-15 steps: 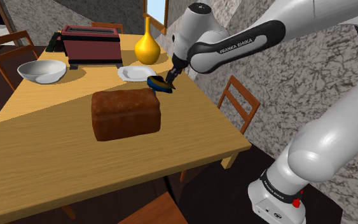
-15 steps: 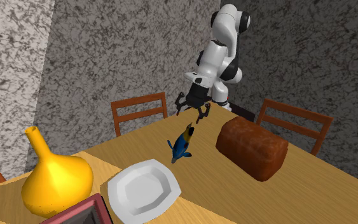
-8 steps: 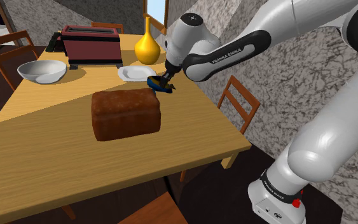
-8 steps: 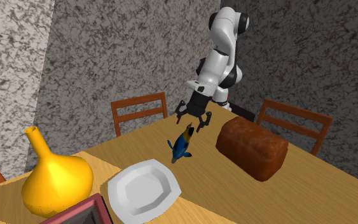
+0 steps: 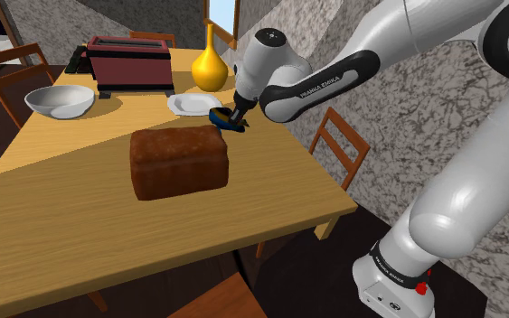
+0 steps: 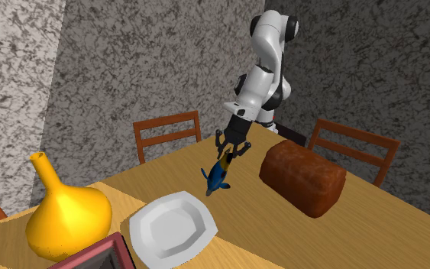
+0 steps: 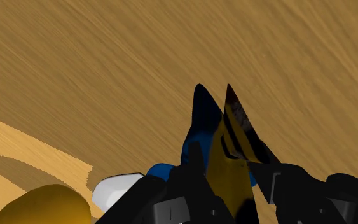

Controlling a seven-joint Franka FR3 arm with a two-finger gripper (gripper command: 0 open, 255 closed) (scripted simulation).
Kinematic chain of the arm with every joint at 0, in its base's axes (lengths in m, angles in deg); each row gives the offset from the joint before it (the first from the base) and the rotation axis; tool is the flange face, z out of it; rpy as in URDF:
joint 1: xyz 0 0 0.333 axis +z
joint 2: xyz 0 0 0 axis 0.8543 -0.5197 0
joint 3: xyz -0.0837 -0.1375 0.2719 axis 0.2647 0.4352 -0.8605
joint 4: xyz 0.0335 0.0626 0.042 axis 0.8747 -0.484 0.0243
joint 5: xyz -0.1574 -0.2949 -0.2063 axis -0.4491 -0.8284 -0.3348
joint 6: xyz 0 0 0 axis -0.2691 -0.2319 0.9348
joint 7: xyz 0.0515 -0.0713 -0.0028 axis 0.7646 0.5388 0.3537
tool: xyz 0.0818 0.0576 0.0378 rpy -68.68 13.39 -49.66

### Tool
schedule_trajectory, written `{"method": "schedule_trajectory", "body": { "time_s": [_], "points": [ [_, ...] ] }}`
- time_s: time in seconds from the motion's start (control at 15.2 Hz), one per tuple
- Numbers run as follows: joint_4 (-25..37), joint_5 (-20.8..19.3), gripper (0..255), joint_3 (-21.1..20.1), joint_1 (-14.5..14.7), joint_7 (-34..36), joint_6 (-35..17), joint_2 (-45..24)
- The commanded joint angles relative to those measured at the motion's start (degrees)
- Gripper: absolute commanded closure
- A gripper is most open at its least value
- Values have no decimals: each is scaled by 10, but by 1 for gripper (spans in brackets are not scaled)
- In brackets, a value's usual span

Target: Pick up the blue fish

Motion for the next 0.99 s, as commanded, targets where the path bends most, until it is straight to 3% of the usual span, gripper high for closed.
{"method": "schedule_trajectory", "body": {
  "time_s": [0.0, 0.33, 0.92],
  "points": [
    [0, 0, 255, 0, 0, 0, 0, -1],
    [0, 1, 255, 0, 0, -1, 1, 0],
    [30, 50, 255, -2, 5, -50, 60, 35]
  ]
}}
